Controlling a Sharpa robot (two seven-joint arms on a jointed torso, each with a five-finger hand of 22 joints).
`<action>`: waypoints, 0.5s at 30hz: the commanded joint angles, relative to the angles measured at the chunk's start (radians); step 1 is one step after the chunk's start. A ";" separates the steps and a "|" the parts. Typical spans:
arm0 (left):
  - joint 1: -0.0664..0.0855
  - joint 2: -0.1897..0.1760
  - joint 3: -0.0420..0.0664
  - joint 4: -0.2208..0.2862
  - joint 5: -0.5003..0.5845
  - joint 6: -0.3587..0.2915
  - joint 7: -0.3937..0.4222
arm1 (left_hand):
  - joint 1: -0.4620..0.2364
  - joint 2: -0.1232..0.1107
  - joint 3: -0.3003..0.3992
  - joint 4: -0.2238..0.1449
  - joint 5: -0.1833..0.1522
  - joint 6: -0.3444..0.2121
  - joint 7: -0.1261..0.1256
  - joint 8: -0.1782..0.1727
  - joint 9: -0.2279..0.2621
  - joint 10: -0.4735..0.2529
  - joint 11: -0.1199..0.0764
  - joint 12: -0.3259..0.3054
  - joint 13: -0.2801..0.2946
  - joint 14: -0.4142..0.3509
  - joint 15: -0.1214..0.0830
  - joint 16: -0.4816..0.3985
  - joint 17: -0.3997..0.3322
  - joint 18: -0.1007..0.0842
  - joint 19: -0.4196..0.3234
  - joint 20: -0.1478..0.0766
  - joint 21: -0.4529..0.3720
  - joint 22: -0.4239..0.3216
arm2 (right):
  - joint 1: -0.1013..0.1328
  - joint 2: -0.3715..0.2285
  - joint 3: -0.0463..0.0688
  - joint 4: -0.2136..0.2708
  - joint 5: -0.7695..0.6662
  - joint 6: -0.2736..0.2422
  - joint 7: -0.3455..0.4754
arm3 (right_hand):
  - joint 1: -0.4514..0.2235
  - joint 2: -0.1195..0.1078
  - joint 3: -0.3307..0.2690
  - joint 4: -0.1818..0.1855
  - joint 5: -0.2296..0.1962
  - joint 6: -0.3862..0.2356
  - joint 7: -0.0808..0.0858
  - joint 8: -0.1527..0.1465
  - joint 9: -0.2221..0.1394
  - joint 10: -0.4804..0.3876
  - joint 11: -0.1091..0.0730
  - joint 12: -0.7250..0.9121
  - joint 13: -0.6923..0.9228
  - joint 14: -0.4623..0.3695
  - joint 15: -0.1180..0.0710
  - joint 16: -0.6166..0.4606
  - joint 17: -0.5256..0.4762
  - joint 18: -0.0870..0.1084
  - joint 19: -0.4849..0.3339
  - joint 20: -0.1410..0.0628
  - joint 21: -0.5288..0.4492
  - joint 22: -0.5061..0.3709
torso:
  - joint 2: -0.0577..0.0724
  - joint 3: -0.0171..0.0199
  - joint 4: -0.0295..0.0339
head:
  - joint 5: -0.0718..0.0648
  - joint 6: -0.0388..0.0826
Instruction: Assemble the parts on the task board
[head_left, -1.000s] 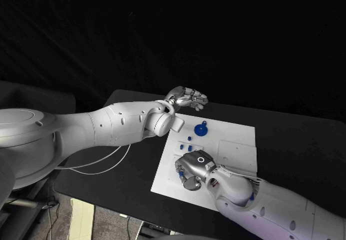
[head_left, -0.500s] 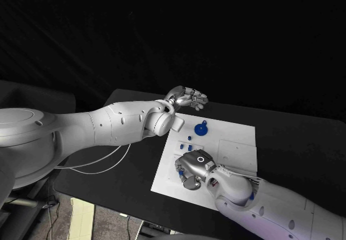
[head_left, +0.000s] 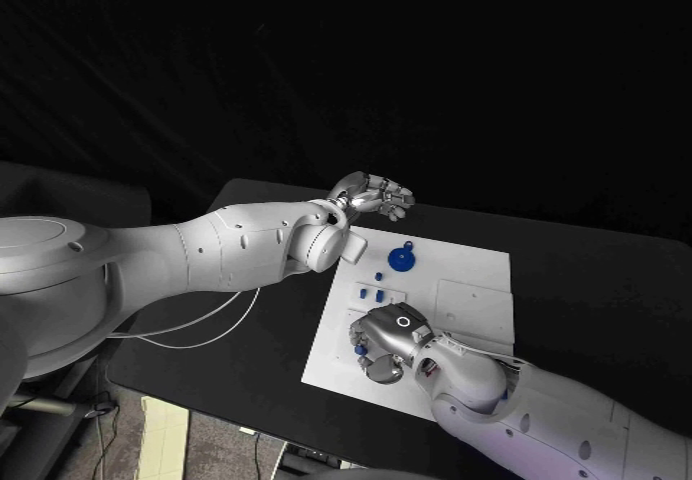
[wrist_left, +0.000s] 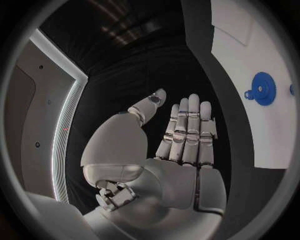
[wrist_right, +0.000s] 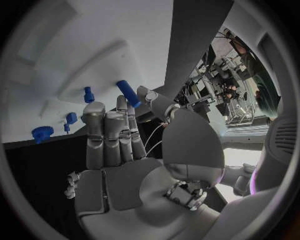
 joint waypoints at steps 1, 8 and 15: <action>0.001 0.001 0.001 0.003 0.004 0.013 0.006 | -0.001 0.009 -0.002 0.001 -0.003 -0.010 -0.001 0.007 -0.001 -0.007 -0.003 0.001 -0.001 0.003 0.005 -0.003 0.002 0.018 0.004 0.005 -0.006 0.001 | -0.002 0.000 -0.001 0.000 0.036 -0.025 0.021 | -0.004 -0.008 -0.020 -0.004 0.000 -0.027 0.009 -0.016 -0.006 -0.028 0.006 -0.017 -0.006 -0.002 0.012 -0.004 -0.002 0.116 -0.003 0.003 -0.007 -0.004 | 0.000 -0.0001 0.0004 | -0.002 0.000; 0.001 -0.003 0.001 0.005 0.004 0.013 0.005 | 0.000 0.010 -0.002 0.001 -0.003 -0.010 -0.001 0.007 -0.001 -0.007 -0.003 0.001 -0.001 0.003 0.005 -0.004 0.003 0.018 0.005 0.005 -0.006 0.001 | -0.002 -0.004 -0.001 -0.002 0.037 -0.051 0.009 | 0.013 -0.022 -0.030 0.001 -0.011 -0.077 0.032 -0.043 -0.020 -0.089 0.028 -0.035 -0.025 -0.014 0.033 -0.013 -0.007 0.116 -0.012 0.005 -0.026 -0.015 | 0.000 -0.0005 0.0005 | -0.002 0.001; 0.001 -0.006 0.001 0.005 0.004 0.013 0.006 | 0.000 0.010 -0.002 0.001 -0.002 -0.010 -0.001 0.007 -0.001 -0.007 -0.003 0.001 -0.001 0.003 0.005 -0.005 0.003 0.018 0.005 0.005 -0.007 0.002 | -0.002 -0.014 -0.001 0.008 0.039 -0.065 0.009 | 0.025 -0.034 -0.023 0.006 -0.008 -0.106 0.044 -0.057 -0.029 -0.146 0.045 -0.037 -0.049 -0.030 0.050 -0.025 -0.015 0.116 -0.028 0.015 -0.045 -0.024 | 0.000 -0.0005 0.0006 | -0.002 0.000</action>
